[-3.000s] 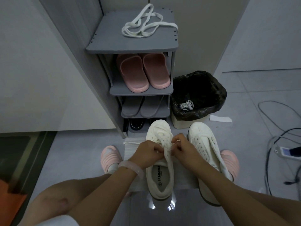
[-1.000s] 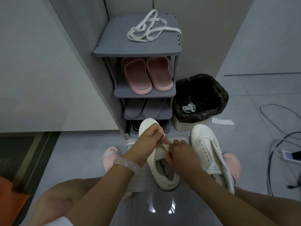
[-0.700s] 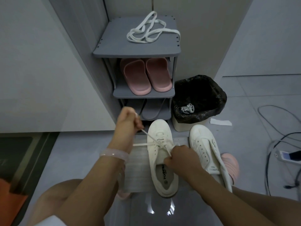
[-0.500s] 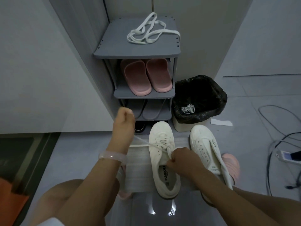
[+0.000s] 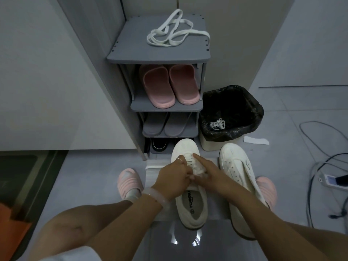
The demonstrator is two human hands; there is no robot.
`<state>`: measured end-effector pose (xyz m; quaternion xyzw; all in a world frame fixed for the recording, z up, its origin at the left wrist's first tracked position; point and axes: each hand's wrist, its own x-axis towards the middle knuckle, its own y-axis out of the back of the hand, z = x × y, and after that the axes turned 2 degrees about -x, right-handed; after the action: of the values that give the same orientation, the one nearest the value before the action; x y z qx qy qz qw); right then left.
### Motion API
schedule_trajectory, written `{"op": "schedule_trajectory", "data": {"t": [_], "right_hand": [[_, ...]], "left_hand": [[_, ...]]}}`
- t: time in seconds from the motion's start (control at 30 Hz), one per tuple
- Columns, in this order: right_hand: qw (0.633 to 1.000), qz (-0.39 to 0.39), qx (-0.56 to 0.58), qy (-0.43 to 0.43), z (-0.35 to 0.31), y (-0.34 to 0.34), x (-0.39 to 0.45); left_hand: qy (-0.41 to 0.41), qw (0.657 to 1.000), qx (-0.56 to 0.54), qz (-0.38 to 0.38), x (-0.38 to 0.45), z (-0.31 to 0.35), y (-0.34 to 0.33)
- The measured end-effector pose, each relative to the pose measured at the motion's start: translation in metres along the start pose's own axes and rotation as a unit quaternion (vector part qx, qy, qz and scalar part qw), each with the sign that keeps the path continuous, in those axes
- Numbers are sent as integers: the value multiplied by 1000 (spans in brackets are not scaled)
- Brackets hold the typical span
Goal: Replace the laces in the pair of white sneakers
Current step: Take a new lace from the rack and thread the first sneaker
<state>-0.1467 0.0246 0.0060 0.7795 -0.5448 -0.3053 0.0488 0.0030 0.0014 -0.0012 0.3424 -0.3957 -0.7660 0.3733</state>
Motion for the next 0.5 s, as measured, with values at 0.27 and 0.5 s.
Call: {"op": "schedule_trajectory", "data": {"t": [0.27, 0.5], "right_hand": [[992, -6, 114, -57, -1, 5, -5], [987, -11, 114, -111, -2, 4, -3]], "left_hand": [[-4, 994, -83, 65, 1, -1, 20], [165, 774, -604, 98, 0, 0, 57]]}}
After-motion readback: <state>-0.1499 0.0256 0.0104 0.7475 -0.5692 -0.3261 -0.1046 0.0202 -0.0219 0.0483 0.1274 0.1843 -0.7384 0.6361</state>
